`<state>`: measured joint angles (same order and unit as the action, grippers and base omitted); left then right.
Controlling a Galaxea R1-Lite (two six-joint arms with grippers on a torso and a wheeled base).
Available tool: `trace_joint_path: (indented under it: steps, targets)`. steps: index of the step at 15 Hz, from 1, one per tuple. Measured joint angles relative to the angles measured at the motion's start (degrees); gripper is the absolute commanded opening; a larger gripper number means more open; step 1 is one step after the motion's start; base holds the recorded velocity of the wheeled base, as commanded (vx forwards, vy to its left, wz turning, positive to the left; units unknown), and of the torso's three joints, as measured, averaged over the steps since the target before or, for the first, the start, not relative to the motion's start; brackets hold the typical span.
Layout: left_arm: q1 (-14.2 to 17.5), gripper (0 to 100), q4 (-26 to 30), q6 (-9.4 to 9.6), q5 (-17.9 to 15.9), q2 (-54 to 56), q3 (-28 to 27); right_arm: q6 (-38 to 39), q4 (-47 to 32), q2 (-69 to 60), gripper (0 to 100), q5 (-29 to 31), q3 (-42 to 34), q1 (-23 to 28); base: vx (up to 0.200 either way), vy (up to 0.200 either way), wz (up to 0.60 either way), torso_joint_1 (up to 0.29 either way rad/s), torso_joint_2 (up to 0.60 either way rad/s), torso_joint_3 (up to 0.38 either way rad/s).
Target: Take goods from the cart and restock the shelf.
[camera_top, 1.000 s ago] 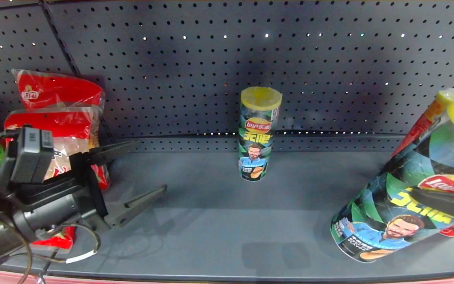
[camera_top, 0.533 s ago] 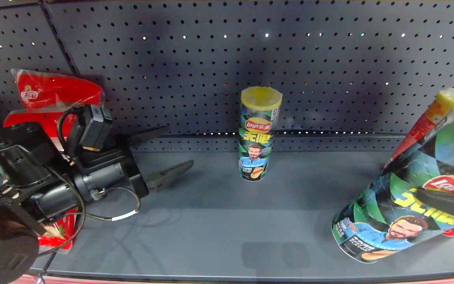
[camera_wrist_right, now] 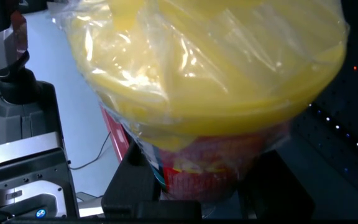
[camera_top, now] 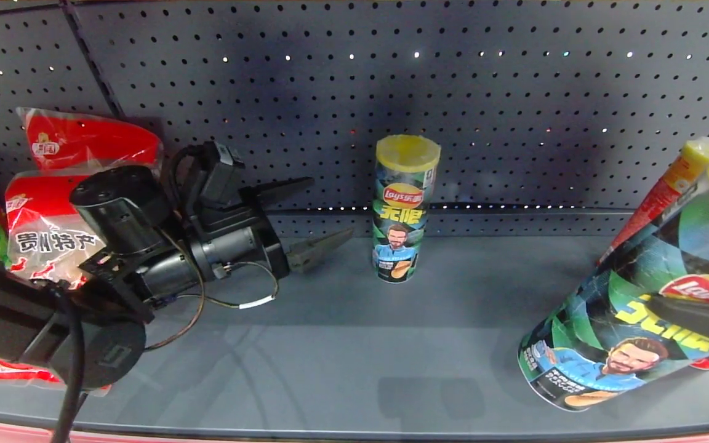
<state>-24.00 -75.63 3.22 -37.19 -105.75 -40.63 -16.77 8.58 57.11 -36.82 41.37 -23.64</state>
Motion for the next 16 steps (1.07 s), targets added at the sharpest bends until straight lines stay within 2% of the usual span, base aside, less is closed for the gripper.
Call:
trace_joint_path:
  steps: [4, 16]
  targets:
    - [-1.66, 100, -0.10, -0.62, 0.02, -4.22, -4.38, 0.00, 0.00, -0.04, 0, 0.01, -0.04, 0.02, 0.000, 0.000, 0.00, 0.000, 0.00, 0.000]
    - [-4.05, 100, -0.44, -0.82, 0.05, -14.14, -14.28, 0.00, 0.00, -0.76, 0, 0.01, -0.89, 0.10, 0.000, 0.000, 0.00, 0.000, 0.00, 0.000]
